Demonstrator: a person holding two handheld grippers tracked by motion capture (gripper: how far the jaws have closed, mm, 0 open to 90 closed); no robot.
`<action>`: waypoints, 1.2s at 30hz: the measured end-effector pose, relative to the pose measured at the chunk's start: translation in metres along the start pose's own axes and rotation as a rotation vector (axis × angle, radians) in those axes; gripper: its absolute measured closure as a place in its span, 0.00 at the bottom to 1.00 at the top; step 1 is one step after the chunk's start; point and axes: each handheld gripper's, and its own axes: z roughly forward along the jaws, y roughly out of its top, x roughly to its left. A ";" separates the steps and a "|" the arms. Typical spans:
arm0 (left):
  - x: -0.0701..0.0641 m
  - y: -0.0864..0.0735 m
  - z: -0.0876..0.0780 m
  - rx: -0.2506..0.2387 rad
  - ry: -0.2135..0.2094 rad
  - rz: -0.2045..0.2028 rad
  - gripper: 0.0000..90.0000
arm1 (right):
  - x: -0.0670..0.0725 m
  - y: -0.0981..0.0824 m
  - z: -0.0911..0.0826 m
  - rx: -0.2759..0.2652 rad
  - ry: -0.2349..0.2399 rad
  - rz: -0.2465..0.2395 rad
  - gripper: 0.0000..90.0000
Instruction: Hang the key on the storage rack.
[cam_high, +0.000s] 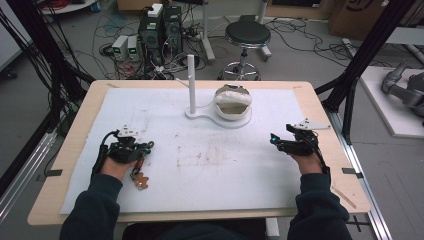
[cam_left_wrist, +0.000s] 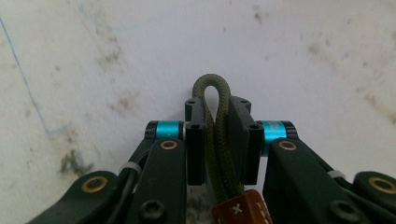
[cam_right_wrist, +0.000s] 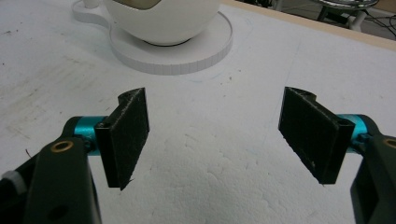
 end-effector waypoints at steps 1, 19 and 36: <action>0.000 0.001 0.000 -0.035 -0.006 -0.019 0.86 | 0.000 0.000 0.000 0.000 0.000 0.002 0.28; -0.011 0.010 0.013 -0.114 -0.047 -0.031 0.70 | 0.002 0.000 0.001 0.000 0.015 -0.002 0.28; -0.036 -0.004 0.013 0.119 0.048 0.056 0.56 | 0.001 0.000 0.001 0.002 0.021 0.000 0.28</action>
